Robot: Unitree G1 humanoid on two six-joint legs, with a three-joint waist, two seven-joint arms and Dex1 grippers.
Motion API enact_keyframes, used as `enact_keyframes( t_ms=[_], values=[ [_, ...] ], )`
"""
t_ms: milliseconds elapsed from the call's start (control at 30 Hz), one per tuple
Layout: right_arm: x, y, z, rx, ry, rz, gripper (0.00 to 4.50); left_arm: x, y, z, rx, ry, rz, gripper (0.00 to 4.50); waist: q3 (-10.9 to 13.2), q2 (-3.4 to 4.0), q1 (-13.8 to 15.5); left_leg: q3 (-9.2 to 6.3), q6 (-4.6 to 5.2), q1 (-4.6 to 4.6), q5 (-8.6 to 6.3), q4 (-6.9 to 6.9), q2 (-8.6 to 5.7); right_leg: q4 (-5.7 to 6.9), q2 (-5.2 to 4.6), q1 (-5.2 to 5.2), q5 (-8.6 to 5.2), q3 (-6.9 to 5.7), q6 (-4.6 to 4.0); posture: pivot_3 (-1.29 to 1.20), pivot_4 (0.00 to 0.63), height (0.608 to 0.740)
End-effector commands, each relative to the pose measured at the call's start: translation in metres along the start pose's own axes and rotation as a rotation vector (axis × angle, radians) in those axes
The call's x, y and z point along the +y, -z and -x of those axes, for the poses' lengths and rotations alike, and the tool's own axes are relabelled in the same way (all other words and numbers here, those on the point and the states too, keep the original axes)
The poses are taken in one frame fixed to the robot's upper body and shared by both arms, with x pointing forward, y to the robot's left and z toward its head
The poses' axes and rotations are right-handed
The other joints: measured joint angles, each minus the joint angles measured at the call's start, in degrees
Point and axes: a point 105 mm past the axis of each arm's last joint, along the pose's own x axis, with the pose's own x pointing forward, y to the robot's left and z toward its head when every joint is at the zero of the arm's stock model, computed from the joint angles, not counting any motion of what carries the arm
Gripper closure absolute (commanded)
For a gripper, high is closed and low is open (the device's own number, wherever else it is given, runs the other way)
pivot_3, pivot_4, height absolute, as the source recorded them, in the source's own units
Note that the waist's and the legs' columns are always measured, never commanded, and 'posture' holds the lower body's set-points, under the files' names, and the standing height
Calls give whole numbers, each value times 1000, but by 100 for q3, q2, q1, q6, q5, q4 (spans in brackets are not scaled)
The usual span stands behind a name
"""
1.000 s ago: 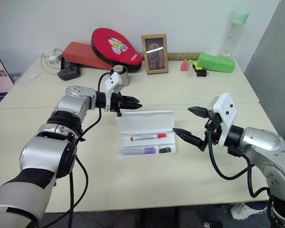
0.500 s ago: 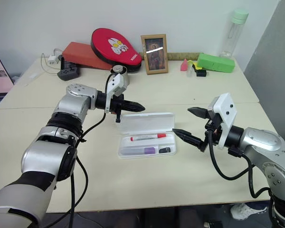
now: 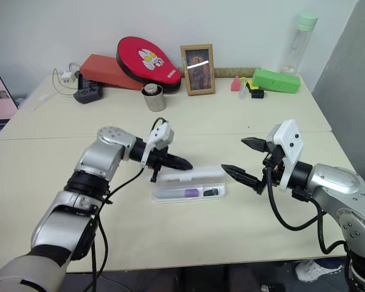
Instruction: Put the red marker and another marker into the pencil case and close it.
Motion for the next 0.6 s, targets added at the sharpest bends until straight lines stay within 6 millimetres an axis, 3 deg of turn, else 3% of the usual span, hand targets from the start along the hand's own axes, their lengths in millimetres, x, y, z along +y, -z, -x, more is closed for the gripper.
enact_keyframes(
  t_ms=[33, 600],
  values=[
    [2, -11, 3, -36, 7, 51, 0, -5, -2, -4, 8, -4, -22, 4493, 0, 0, 3, 0, 0, 0, 0, 1, 0, 1, 0, 0, 0, 0, 0, 0, 150, 740],
    [3, -10, 4, -28, 12, 52, 0, -16, 33, -21, 122, -7, 10, 4493, -3, 1, 7, 1, 1, 4, 0, 2, -1, 0, 0, 6, 0, -1, 0, 0, 150, 740]
  ],
)
